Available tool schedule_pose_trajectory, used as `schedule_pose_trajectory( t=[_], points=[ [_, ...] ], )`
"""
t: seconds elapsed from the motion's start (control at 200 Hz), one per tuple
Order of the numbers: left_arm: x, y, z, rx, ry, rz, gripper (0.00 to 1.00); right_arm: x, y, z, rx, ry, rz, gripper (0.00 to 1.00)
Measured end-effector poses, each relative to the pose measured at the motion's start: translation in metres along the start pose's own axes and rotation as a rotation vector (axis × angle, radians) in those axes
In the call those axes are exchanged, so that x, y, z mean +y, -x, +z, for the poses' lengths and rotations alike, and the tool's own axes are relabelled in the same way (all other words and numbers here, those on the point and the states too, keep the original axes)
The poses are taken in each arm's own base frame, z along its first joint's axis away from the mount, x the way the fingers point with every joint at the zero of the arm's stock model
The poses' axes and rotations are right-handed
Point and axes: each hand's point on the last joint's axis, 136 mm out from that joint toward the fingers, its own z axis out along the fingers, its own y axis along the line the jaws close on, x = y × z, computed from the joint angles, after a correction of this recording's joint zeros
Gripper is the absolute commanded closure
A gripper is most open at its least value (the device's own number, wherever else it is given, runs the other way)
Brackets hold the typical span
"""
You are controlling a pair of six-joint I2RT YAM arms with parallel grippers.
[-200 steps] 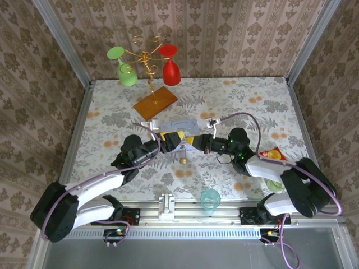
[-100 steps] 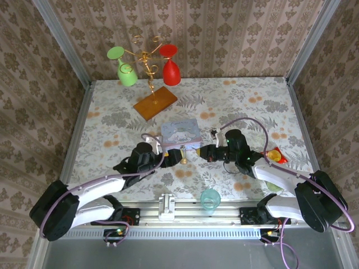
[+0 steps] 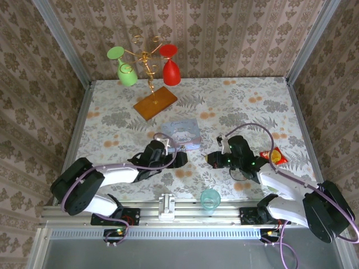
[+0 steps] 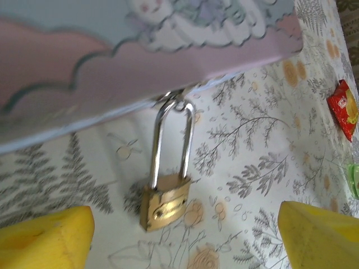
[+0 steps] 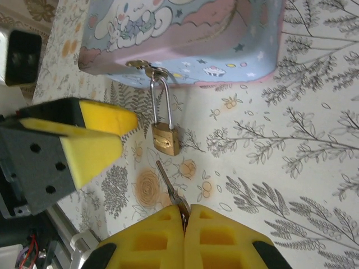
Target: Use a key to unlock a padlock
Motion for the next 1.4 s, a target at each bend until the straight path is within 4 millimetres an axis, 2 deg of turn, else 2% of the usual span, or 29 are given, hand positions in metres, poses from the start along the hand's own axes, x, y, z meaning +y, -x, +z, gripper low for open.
schedule_pose_trajectory(
  t=[0.175,0.455,0.55,0.895,0.975,1.28,1.4],
  points=[
    [-0.011,0.008,0.013,-0.005,0.001,0.032,0.18,-0.008,-0.007,-0.002,-0.002,-0.018,0.008,1.00],
    [-0.008,-0.008,0.030,0.033,0.068,0.053,0.19,-0.012,-0.012,-0.002,0.009,-0.028,0.014,1.00],
    [-0.007,-0.006,0.031,0.023,0.067,0.046,0.21,-0.013,-0.014,-0.002,0.014,-0.031,0.016,1.00],
    [-0.007,0.006,0.044,-0.031,0.017,-0.002,0.39,-0.020,-0.019,0.003,0.037,-0.049,0.028,1.00],
    [-0.006,0.006,0.044,-0.041,0.010,-0.012,0.41,-0.021,-0.021,0.004,0.045,-0.055,0.031,1.00],
    [-0.001,0.001,0.045,-0.057,0.038,-0.036,0.59,-0.027,-0.027,0.008,0.069,-0.072,0.052,1.00],
    [0.001,0.002,0.044,-0.070,0.045,-0.052,0.61,-0.028,-0.027,0.010,0.069,-0.072,0.063,1.00]
  ],
)
